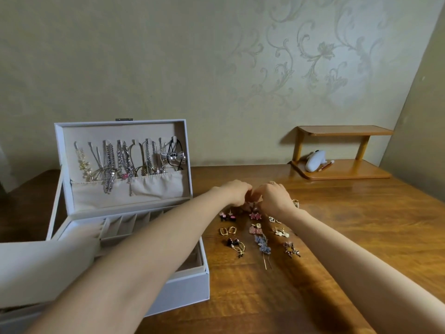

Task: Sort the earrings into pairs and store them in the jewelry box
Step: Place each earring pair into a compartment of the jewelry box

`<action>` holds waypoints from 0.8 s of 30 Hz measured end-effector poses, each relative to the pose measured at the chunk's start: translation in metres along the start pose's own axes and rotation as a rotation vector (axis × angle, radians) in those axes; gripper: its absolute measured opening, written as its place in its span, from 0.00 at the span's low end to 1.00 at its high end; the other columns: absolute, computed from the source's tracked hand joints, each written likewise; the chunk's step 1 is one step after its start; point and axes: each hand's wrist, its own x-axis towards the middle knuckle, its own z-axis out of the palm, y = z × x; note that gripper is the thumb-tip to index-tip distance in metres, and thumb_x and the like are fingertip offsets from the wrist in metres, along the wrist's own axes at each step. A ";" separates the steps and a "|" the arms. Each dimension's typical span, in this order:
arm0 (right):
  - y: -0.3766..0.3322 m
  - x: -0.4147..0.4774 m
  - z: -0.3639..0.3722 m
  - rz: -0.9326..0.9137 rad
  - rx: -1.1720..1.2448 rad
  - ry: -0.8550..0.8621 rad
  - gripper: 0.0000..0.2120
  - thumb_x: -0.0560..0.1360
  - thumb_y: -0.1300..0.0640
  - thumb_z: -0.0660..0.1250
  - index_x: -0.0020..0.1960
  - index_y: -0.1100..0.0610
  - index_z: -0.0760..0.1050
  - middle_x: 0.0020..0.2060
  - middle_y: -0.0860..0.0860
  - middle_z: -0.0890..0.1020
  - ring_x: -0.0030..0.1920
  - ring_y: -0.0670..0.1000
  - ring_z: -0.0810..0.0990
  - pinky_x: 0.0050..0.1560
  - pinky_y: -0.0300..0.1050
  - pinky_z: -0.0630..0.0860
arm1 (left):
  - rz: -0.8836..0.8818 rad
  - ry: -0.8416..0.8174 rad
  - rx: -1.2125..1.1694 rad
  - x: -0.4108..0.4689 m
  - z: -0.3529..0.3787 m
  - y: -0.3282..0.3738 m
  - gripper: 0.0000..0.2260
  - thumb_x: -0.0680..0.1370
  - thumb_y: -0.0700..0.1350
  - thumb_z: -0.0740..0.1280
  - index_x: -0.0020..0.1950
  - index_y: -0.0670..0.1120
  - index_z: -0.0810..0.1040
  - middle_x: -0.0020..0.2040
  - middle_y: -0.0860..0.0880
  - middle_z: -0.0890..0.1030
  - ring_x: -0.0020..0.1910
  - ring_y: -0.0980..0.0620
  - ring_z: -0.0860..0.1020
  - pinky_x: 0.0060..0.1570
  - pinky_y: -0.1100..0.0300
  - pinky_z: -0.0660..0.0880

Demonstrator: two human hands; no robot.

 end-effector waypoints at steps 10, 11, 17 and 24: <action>-0.016 -0.013 -0.033 -0.046 0.236 0.099 0.09 0.71 0.64 0.68 0.48 0.55 0.82 0.43 0.51 0.84 0.44 0.50 0.81 0.47 0.43 0.77 | 0.054 0.144 -0.167 -0.038 -0.033 -0.018 0.14 0.74 0.46 0.70 0.57 0.44 0.76 0.55 0.47 0.78 0.53 0.49 0.76 0.53 0.56 0.74; -0.021 -0.015 -0.038 -0.060 0.273 0.107 0.07 0.72 0.63 0.69 0.47 0.55 0.82 0.41 0.51 0.84 0.41 0.49 0.81 0.45 0.43 0.77 | 0.053 0.159 -0.214 -0.048 -0.039 -0.024 0.13 0.74 0.45 0.70 0.57 0.44 0.76 0.55 0.47 0.79 0.51 0.50 0.77 0.52 0.57 0.74; -0.069 -0.034 -0.062 -0.127 0.676 0.061 0.05 0.75 0.66 0.66 0.48 0.64 0.80 0.32 0.53 0.81 0.31 0.53 0.82 0.36 0.46 0.82 | 0.073 0.217 -0.570 -0.110 -0.061 -0.066 0.08 0.76 0.36 0.66 0.55 0.37 0.78 0.43 0.47 0.81 0.34 0.62 0.81 0.36 0.69 0.77; -0.120 -0.046 -0.056 -0.221 0.838 -0.064 0.09 0.73 0.70 0.67 0.49 0.61 0.82 0.34 0.55 0.81 0.32 0.50 0.83 0.41 0.43 0.82 | -0.004 0.321 -0.551 -0.161 -0.054 -0.114 0.09 0.74 0.35 0.68 0.53 0.40 0.81 0.45 0.50 0.82 0.42 0.60 0.79 0.45 0.67 0.75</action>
